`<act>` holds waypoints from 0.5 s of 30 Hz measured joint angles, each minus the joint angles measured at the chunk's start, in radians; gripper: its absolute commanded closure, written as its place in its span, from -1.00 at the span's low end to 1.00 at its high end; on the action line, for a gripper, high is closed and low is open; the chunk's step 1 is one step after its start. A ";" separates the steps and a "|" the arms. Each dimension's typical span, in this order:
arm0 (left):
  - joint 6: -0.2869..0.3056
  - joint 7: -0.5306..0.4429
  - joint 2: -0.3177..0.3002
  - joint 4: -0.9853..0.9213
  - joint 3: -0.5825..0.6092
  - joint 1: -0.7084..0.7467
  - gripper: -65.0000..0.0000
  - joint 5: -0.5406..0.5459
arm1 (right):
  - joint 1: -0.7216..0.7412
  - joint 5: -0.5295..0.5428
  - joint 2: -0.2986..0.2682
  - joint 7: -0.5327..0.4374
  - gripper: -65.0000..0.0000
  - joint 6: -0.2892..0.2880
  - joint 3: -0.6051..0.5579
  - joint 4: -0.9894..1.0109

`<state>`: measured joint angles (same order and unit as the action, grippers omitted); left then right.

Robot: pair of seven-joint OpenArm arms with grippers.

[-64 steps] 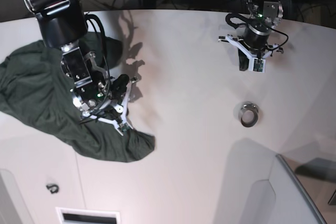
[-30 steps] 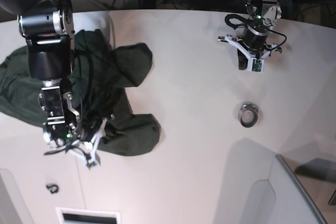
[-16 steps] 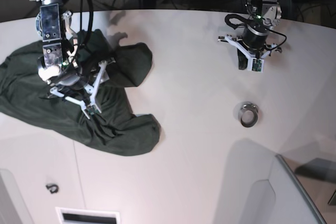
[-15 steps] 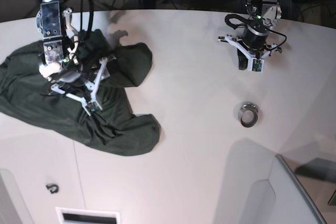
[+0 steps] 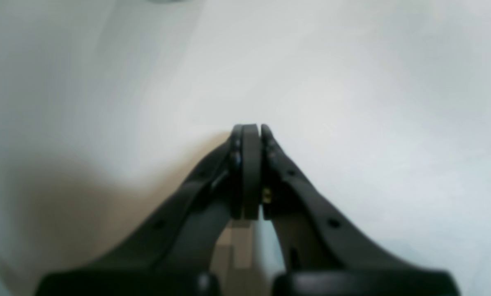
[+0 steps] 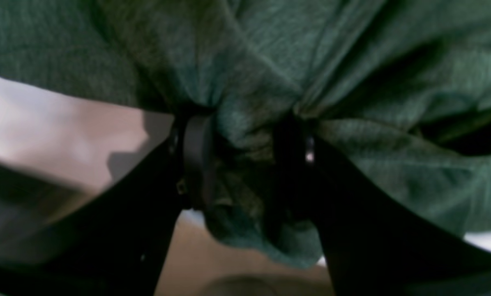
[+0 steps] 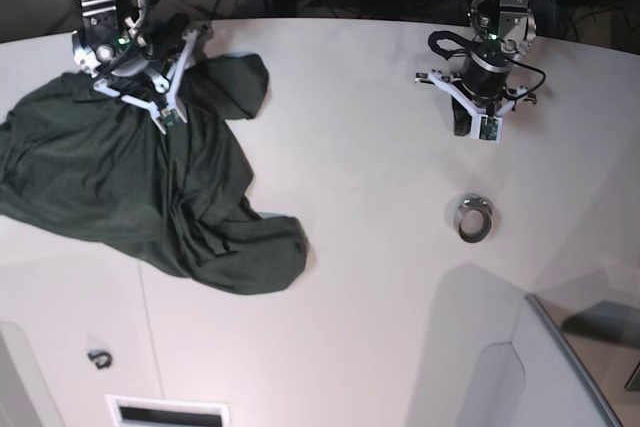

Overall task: Layout the t-shirt on the table in an organized manner, then fold the t-shirt properly
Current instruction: 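Regrasp the shirt with the right gripper and lift it up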

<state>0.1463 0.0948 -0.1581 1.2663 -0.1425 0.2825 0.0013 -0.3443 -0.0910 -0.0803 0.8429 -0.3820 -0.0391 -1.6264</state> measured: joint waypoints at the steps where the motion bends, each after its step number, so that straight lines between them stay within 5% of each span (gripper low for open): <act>1: 0.000 0.000 0.000 0.000 0.000 0.000 1.00 0.000 | -0.008 -0.008 -0.015 0.035 0.28 0.001 0.000 -0.029; 4: 0.000 0.000 -0.003 0.000 0.000 0.000 1.00 0.000 | 0.000 -0.092 -0.034 0.095 0.27 0.082 0.003 -0.121; 10: 0.000 0.000 -0.003 -0.001 0.000 0.000 1.00 0.000 | 0.014 -0.098 0.006 0.108 0.27 0.084 -0.029 -0.270; 15: 0.000 -0.001 -0.003 -0.001 0.000 0.000 1.00 0.000 | 0.084 -0.098 0.031 0.085 0.27 0.087 -0.222 -0.262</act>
<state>0.1463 0.0937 -0.1616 1.2655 -0.1429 0.2825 0.0013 -0.2604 -0.1886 -0.0494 0.9283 -0.2955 -0.2611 -1.8881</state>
